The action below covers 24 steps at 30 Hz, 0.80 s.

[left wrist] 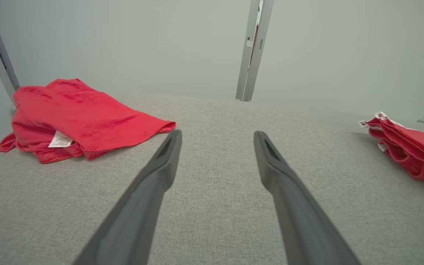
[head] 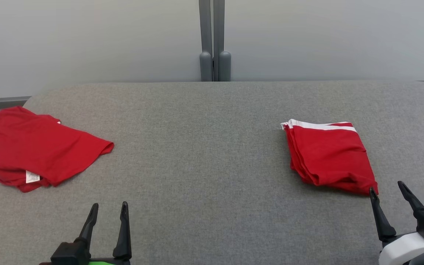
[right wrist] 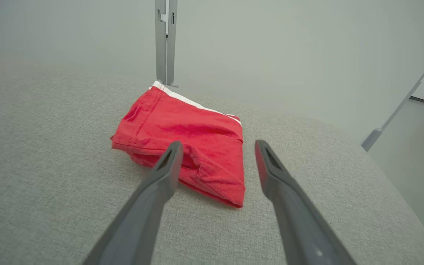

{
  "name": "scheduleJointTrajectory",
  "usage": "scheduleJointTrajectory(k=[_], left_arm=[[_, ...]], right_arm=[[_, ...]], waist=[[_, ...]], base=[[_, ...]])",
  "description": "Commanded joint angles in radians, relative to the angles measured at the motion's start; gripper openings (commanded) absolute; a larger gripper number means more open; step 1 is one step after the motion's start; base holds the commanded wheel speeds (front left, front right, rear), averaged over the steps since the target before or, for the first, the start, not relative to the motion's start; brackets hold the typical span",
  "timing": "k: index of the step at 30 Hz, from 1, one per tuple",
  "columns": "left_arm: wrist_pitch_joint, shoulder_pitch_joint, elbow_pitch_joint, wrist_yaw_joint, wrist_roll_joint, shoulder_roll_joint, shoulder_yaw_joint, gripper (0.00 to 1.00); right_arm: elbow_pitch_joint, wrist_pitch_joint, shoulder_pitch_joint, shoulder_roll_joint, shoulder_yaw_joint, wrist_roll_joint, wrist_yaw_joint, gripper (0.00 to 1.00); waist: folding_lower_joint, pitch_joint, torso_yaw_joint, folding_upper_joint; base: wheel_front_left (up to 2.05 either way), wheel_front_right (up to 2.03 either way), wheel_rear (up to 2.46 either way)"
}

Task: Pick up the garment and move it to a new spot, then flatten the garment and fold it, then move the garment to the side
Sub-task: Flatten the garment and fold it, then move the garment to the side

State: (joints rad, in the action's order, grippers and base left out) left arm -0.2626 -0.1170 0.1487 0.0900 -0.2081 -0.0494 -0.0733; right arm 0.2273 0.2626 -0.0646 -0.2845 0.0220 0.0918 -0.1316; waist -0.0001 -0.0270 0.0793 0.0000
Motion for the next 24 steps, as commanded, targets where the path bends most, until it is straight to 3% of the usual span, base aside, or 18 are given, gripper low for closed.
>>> scheduleJointTrajectory(k=[1, 9, 13, 19, 24], left_arm=[[-0.003, -0.004, 0.004, 0.006, 0.002, -0.002, 0.004, 1.0], [-0.003, 0.005, 0.008, 0.008, -0.012, -0.002, -0.001, 1.0], [-0.003, 0.022, 0.003, 0.002, -0.016, -0.002, -0.018, 1.0], [-0.003, 0.085, 0.012, 0.004, -0.021, -0.002, -0.055, 1.0], [-0.003, 0.126, 0.029, 0.001, -0.022, -0.002, -0.087, 1.0]], right_arm=[[-0.001, 0.003, -0.015, 0.006, 0.01, -0.01, 0.002, 1.0], [-0.037, 0.003, 0.017, 0.027, 0.033, 0.014, 0.002, 1.0], [0.039, -0.001, 0.095, -0.011, 0.033, 0.1, 0.002, 1.0], [0.17, -0.222, 0.308, -0.13, -0.091, 0.278, 0.002, 1.0], [0.304, -0.362, 0.43, -0.172, -0.134, 0.366, 0.002, 1.0]], waist=[[0.0001, -0.001, 0.0, 0.0], [0.0001, 0.02, -0.001, 0.0], [0.0001, 0.074, -0.002, 0.0], [0.0001, 0.187, 0.022, 0.0], [0.0001, 0.23, 0.059, 0.0]], base=[[0.0, 0.0, 0.0], [0.0, 0.0, 0.0], [0.0, 0.0, 0.0], [0.0, 0.0, 0.0], [0.0, 0.0, 0.0]])
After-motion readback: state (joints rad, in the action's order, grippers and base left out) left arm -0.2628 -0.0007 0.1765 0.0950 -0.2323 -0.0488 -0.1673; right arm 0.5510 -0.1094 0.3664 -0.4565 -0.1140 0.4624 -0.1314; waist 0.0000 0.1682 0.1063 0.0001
